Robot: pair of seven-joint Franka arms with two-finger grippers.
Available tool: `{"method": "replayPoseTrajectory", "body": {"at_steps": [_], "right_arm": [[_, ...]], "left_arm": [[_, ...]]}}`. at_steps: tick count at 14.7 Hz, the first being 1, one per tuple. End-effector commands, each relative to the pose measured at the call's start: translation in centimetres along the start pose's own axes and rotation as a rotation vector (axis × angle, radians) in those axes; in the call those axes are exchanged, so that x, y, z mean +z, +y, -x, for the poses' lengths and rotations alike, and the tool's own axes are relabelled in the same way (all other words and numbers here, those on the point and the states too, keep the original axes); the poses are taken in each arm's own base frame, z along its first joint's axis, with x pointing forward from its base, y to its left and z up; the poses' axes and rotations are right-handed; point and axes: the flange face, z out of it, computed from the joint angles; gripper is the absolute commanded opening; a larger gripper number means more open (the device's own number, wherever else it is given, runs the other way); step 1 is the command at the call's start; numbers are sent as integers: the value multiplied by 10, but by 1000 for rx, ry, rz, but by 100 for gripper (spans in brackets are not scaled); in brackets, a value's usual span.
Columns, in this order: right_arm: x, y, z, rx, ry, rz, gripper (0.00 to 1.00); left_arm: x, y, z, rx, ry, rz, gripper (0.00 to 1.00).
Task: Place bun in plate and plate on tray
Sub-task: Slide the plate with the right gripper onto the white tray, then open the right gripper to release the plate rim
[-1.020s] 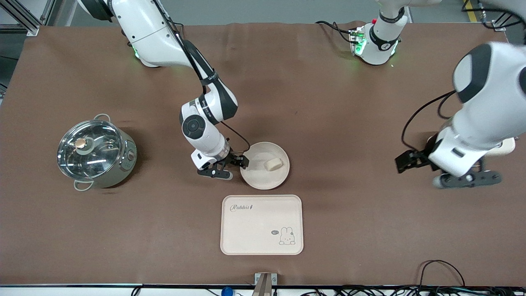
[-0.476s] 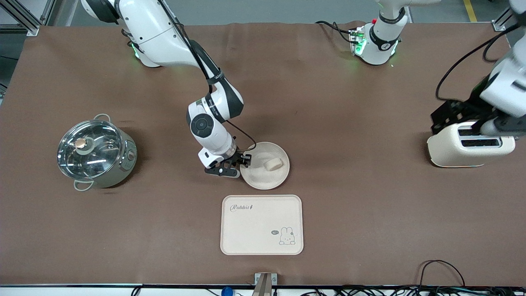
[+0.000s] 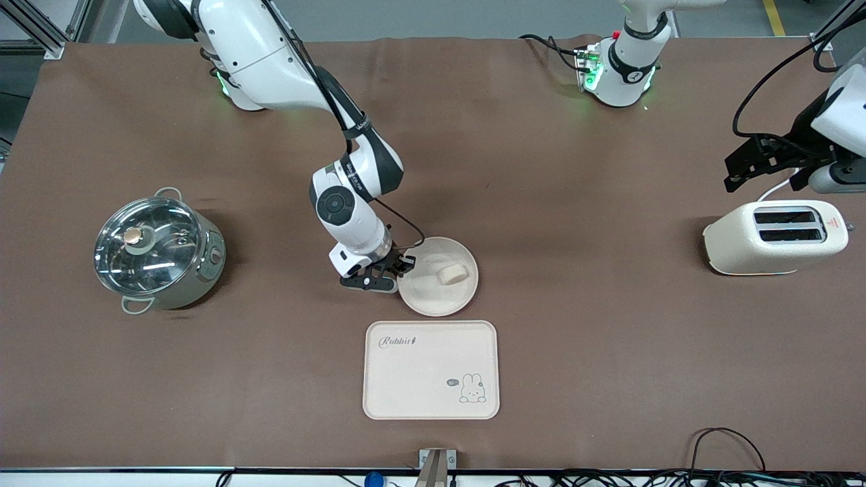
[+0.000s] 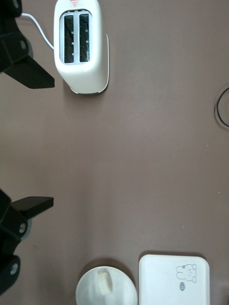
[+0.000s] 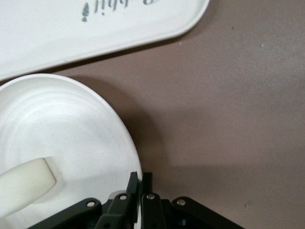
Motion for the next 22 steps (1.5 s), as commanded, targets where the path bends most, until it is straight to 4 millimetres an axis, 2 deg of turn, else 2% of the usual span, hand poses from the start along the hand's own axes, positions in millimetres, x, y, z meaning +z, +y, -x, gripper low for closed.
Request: {"method": "replayPoseTrajectory", "body": {"at_steps": [1,3,5,7,8,9,10,12,14,15,18,19,22], "right_arm": [[-14,0,-7,4,21,-3,0],[-45,-10,-11,7,45,-38,0],[-66,-19,-19,5,72,-68,0],[-87,-29,-43,19,119,-113,0],[-82,-29,-56,27,130,-119,0],[-80,-21,-76,47,145,-123,0],[-70,-11,-93,63,154,-120,0],[-54,-9,-120,75,165,-126,0],[-45,-16,-141,73,164,-135,0],[-40,-10,-154,83,169,-137,0],[-25,3,-174,95,191,-149,0],[-26,10,-182,100,201,-152,0],[-9,17,-181,89,187,-151,0]], "left_arm": [[2,0,-2,31,7,14,100],[2,0,-2,31,6,15,100],[2,-1,-2,31,5,13,100],[2,-2,-3,31,7,11,100],[0,-5,-3,28,10,11,100],[-1,-5,-3,29,13,13,100],[-1,-5,-3,28,11,14,100],[0,-6,-4,25,11,10,100],[1,-6,-4,25,10,5,100],[3,-6,-6,25,7,4,100],[3,-8,-6,22,7,2,100],[4,-8,-7,22,6,4,100],[4,-8,-7,22,6,4,100]]}}
